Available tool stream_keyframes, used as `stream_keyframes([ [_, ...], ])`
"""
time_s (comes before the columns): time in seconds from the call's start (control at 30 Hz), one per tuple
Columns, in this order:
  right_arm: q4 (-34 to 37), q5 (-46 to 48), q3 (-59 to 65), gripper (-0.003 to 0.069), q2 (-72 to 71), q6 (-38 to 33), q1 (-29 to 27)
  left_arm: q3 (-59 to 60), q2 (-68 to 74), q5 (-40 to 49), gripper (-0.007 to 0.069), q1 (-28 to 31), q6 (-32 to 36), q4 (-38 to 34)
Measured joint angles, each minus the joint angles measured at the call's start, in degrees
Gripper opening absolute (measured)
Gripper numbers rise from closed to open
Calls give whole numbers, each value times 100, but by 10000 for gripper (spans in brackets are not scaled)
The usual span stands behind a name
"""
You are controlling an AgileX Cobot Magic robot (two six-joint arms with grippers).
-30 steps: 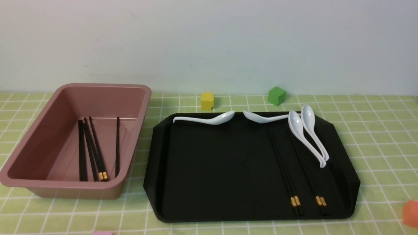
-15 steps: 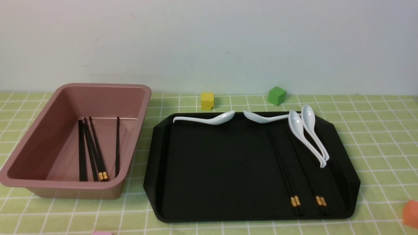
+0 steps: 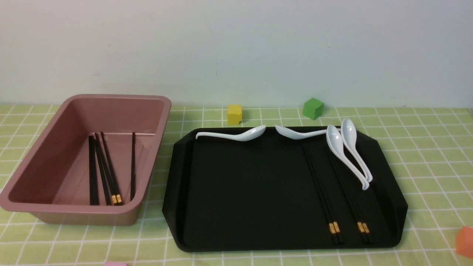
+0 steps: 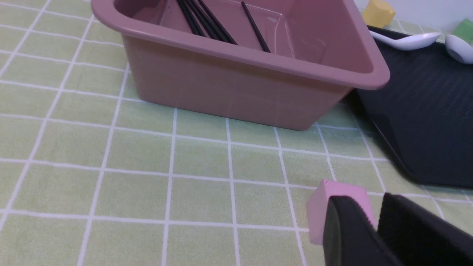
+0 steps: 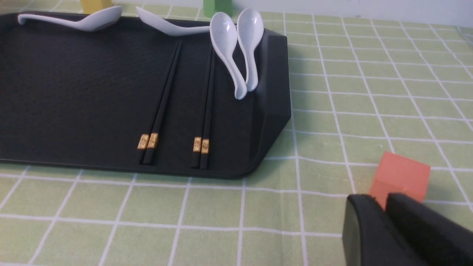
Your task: On green tablecloth take chopsticks from black tray and put them in box.
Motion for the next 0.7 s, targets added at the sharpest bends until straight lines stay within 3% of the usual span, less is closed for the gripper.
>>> stream_keyframes([
  [0.7, 0, 0, 0, 127, 0, 0, 0, 0, 0, 0, 165, 0, 0, 0],
])
